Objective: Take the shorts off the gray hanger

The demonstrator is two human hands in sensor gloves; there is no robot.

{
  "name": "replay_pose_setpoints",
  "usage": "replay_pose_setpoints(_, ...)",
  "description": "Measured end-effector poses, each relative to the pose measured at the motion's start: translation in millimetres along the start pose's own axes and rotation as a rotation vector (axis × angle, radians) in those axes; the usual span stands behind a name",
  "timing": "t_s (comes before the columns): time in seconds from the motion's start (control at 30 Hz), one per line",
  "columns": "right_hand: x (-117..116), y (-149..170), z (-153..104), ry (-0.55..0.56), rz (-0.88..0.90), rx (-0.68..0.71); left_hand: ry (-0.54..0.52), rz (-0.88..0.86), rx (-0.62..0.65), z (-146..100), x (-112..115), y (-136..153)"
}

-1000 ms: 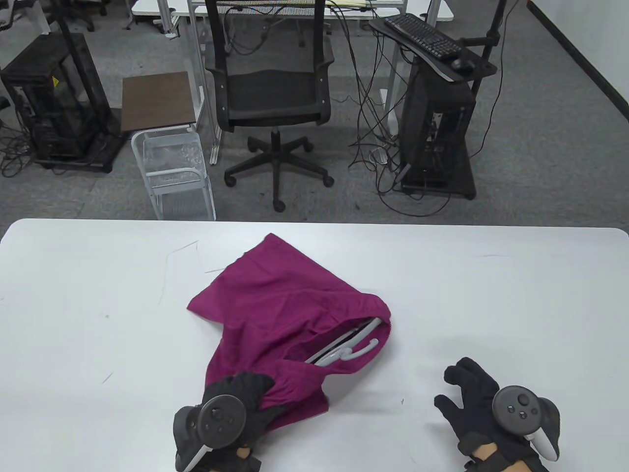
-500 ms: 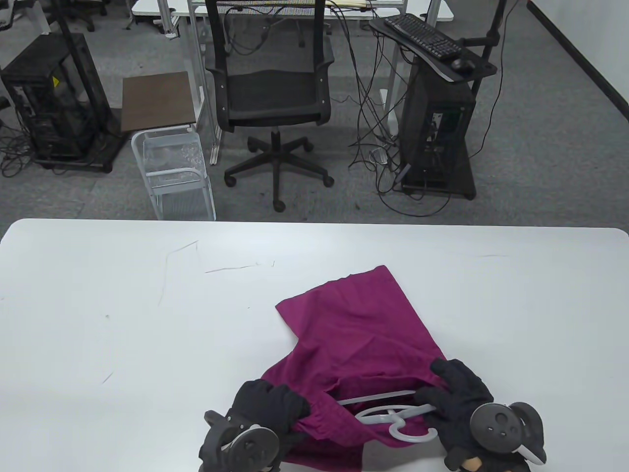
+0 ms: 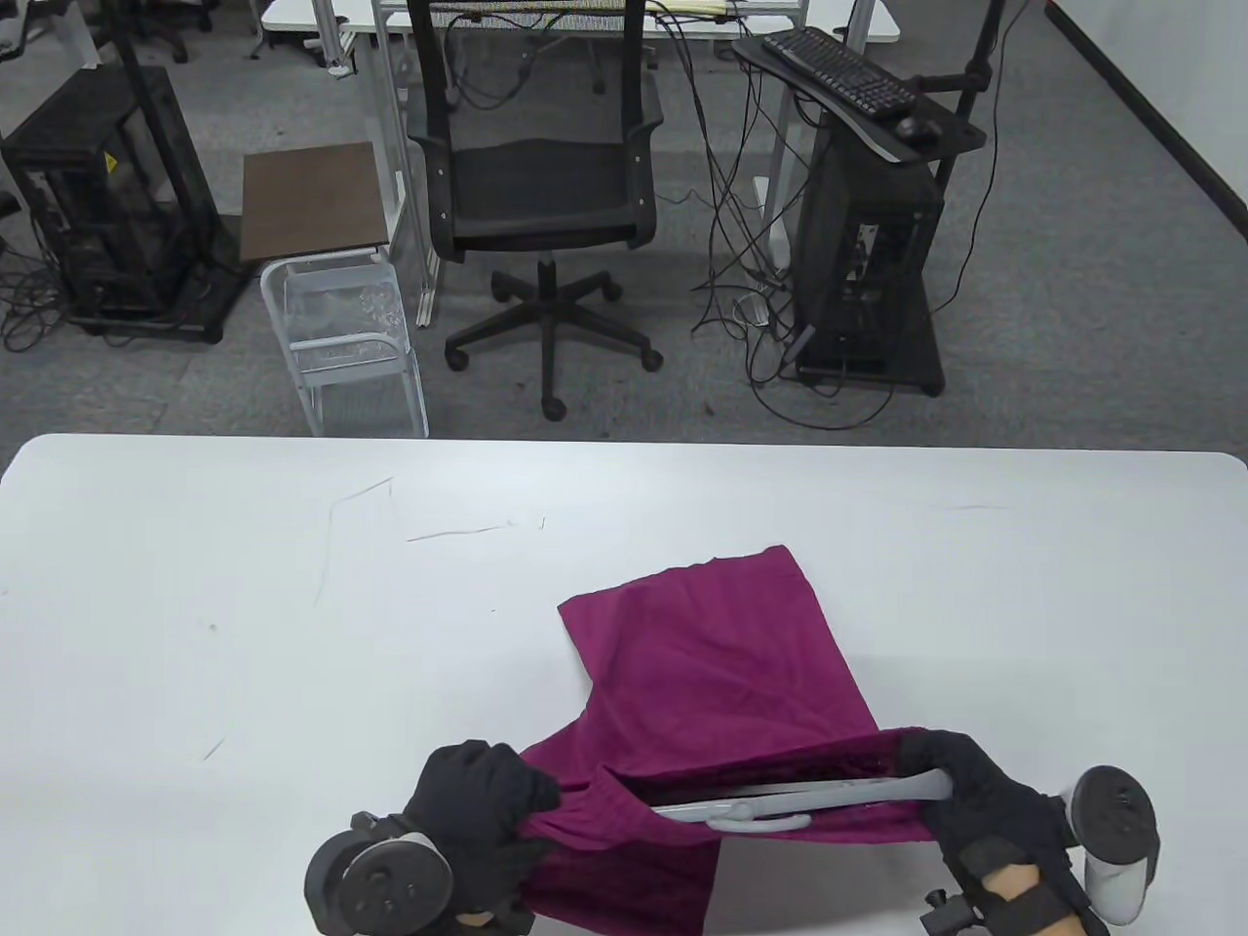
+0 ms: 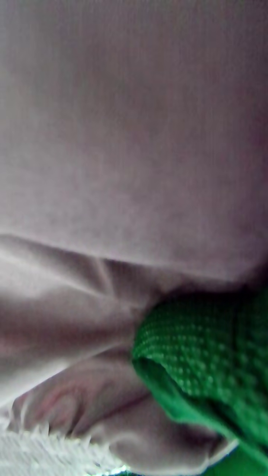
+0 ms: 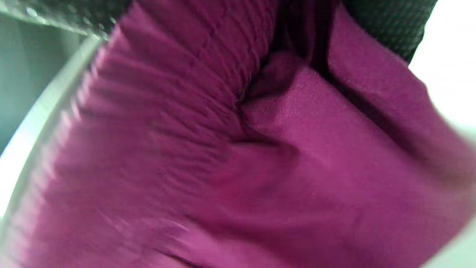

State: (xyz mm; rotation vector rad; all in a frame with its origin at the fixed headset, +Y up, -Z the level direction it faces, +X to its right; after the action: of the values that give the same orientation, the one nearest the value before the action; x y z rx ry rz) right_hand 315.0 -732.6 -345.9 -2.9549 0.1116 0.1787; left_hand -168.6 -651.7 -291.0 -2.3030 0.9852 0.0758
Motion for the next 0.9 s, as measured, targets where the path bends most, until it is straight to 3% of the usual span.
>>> replay_pose_setpoints(0.03, -1, 2, 1, -0.015, 0.067, -0.001, -0.001, -0.025, -0.012, 0, -1, 5)
replay_pose_setpoints(0.07, -7, 12, 2, -0.059, 0.278, -0.018, 0.005, -0.072, -0.029, 0, -1, 11)
replay_pose_setpoints(0.13, -16, 23, 2, -0.071, 0.487, -0.048, -0.009, -0.117, -0.024, -1, -2, 13)
replay_pose_setpoints(0.23, -46, 39, 0, -0.104, 0.773, -0.146, -0.001, -0.135, 0.012, 1, 0, 4)
replay_pose_setpoints(0.3, -53, 38, 0, -0.135, 0.628, -0.139, 0.017, -0.123, 0.019, 0, 3, 3)
replay_pose_setpoints(0.43, -58, 34, -1, -0.213, 0.09, -0.162, 0.026, -0.128, -0.017, 0, 8, 10)
replay_pose_setpoints(0.57, -49, 34, -2, -0.083, -0.26, -0.189, 0.021, -0.095, -0.073, -1, 6, 18)
replay_pose_setpoints(0.77, -23, 8, -6, 0.118, -0.418, -0.074, 0.104, -0.005, -0.153, -1, 9, 31)
replay_pose_setpoints(0.9, -29, -16, -5, 0.075, -0.63, 0.1, 0.174, 0.004, -0.172, -1, 16, 34)
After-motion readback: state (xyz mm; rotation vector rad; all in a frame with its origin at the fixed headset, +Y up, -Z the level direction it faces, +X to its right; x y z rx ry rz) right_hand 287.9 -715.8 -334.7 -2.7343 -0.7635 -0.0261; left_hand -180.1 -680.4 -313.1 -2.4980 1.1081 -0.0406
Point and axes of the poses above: the tracker on the back of each hand, its own y axis roughly to the little-finger side, its own z axis roughly from the wrist to the fingertips, x = y × z, the point moved 5 cm from there along z, roughly from the wrist to the fingertips, and after that the axes turned 2 degrees about z, right-handed, at the moved point
